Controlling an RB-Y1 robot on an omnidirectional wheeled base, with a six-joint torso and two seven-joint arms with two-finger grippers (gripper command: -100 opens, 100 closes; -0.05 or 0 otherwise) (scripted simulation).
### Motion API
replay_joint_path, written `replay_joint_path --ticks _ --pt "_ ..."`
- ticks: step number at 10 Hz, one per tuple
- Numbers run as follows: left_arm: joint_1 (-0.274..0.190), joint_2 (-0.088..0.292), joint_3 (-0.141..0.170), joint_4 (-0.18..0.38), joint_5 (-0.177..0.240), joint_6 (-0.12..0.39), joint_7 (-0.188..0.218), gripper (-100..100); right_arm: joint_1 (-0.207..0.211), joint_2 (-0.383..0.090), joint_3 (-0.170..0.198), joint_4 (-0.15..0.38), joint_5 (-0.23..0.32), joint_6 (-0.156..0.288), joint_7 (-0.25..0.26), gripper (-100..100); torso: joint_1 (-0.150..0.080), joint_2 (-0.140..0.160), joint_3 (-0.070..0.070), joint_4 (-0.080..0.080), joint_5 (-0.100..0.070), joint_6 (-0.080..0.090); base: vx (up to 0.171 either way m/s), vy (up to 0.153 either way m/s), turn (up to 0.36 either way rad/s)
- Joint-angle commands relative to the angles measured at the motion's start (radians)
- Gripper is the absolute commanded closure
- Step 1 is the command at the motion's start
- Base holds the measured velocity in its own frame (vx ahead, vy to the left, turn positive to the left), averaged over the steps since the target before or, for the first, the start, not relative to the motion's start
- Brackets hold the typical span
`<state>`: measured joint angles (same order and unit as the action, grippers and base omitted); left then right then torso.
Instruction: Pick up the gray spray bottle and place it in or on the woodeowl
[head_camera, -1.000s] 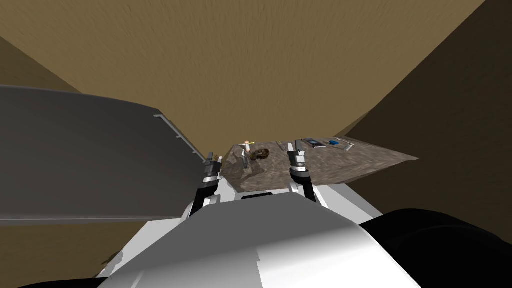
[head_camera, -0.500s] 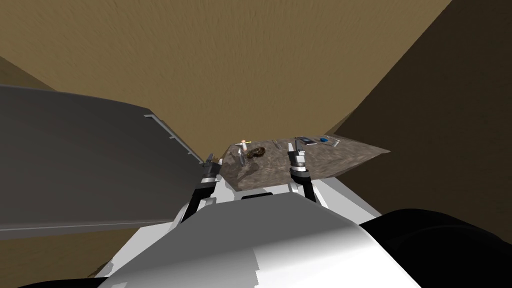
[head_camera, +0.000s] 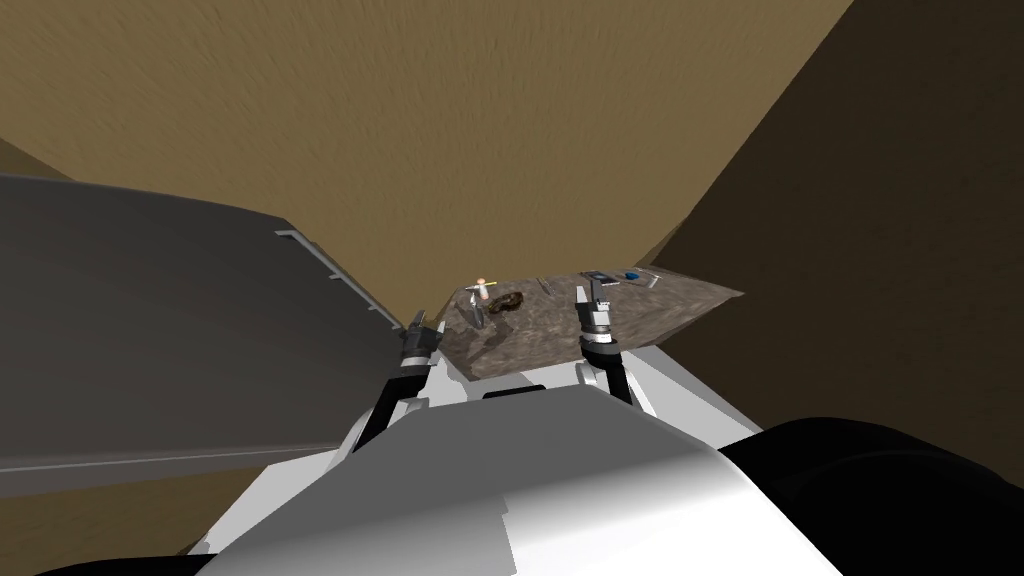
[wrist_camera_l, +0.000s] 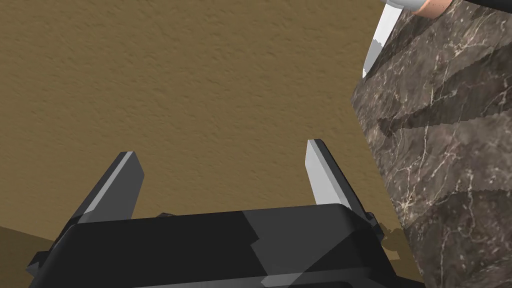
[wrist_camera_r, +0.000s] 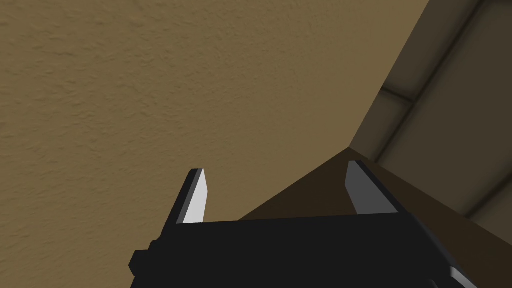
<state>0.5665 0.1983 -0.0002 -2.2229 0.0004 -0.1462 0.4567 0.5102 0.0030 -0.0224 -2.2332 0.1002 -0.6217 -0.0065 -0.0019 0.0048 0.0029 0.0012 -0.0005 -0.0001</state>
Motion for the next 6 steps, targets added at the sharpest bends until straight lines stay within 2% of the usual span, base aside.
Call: replay_joint_path --ticks 1,2,3,4,5,6 --pt "0.005 0.002 0.004 -0.007 0.014 0.036 0.050 -100 0.000 0.000 0.000 0.000 0.000 0.000 0.000 0 0.000 0.000 0.000 0.000 0.000 0.000 -0.059 -0.029 -0.073" --pt "0.010 0.002 0.009 -0.011 0.027 0.065 0.076 -100 0.000 0.000 0.000 0.000 0.000 0.000 0.000 0 0.000 0.000 0.000 0.000 0.000 0.000 -0.070 -0.047 -0.151" --pt "0.010 0.002 0.009 -0.011 0.027 0.065 0.093 -100 0.000 0.000 0.000 0.000 0.000 0.000 0.000 0 -0.001 0.000 0.000 0.000 0.000 0.000 -0.057 -0.036 -0.039" --pt "0.014 0.002 0.014 -0.016 0.040 0.096 0.128 -100 0.000 0.000 0.000 0.000 0.000 0.000 0.000 0 0.000 -0.001 0.000 0.000 0.000 0.000 -0.049 -0.035 -0.082" --pt "0.014 0.002 0.014 -0.016 0.040 0.096 0.136 -100 0.000 0.000 0.000 0.000 0.000 0.000 0.000 0 0.000 -0.001 -0.001 0.000 0.000 0.000 -0.032 -0.025 -0.038" --pt "0.019 0.001 0.019 -0.021 0.053 0.128 0.176 -100 0.000 0.000 0.000 0.000 0.000 0.000 0.000 0 0.001 -0.002 -0.001 0.000 0.000 0.000 -0.037 -0.033 -0.074"
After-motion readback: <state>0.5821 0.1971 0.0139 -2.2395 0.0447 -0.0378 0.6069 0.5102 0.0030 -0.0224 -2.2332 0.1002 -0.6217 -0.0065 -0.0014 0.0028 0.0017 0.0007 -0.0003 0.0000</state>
